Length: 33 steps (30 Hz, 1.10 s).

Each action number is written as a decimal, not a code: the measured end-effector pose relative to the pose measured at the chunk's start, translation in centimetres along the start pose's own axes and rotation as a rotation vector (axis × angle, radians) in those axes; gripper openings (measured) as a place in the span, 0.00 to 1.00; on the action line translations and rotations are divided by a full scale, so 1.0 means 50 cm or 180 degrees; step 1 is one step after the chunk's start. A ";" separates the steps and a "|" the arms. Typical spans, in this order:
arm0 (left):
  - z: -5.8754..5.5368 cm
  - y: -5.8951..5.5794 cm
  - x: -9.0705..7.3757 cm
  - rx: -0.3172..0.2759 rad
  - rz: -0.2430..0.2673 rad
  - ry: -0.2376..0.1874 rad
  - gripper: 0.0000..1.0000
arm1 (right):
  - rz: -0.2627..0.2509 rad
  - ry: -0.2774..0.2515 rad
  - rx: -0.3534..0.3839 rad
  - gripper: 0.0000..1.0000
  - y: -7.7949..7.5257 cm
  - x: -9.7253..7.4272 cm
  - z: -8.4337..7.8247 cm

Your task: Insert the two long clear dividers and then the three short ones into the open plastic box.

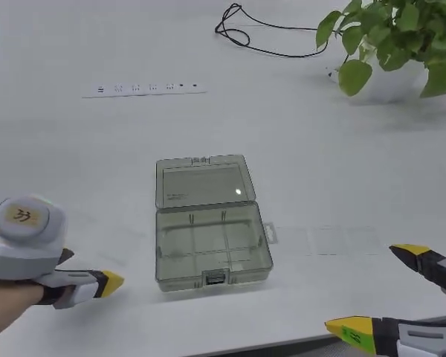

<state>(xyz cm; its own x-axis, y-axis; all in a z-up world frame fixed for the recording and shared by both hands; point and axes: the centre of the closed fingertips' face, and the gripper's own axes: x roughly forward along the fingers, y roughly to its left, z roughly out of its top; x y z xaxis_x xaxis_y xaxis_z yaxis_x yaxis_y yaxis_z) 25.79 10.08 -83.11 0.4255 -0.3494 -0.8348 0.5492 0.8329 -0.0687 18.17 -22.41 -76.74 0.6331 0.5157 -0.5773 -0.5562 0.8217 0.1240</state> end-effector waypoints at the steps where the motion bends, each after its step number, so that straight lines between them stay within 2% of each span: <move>1: 0.000 0.002 0.002 -0.0029 0.0026 -0.0009 0.52 | 0.0000 0.0002 -0.0001 1.00 0.000 0.000 0.000; 4: -0.003 0.004 0.007 -0.0032 0.0057 0.0019 0.48 | -0.0001 -0.0001 0.0005 1.00 0.001 0.001 0.002; 12: -0.015 0.002 0.021 -0.0011 0.0086 0.0126 0.46 | -0.0012 0.0007 0.0001 1.00 -0.001 0.000 0.004; 13: -0.013 0.002 0.022 0.0021 0.0105 0.0113 0.46 | -0.0014 0.0002 0.0004 1.00 0.000 -0.001 0.005; 18: -0.017 0.006 0.022 0.0215 0.0178 0.0261 0.45 | -0.0016 -0.0004 -0.0007 1.00 0.001 -0.001 0.005; 20: -0.013 0.004 0.023 0.0146 0.0168 0.0233 0.45 | -0.0020 -0.0012 -0.0017 1.00 0.002 -0.001 0.006; 27: -0.013 0.007 0.023 0.0118 0.0185 0.0263 0.44 | -0.0012 -0.0019 -0.0027 1.00 0.005 -0.001 0.007; 33: -0.011 0.011 0.023 0.0061 0.0212 0.0282 0.32 | -0.0005 -0.0035 -0.0035 1.00 0.008 -0.001 0.011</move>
<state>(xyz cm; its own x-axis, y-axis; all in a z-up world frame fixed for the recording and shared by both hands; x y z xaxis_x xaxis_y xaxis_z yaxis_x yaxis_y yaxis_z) 26.19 10.38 -84.39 0.3966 -0.2536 -0.8823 0.5360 0.8442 -0.0017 18.22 -22.00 -76.20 0.6399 0.5170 -0.5686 -0.5611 0.8199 0.1140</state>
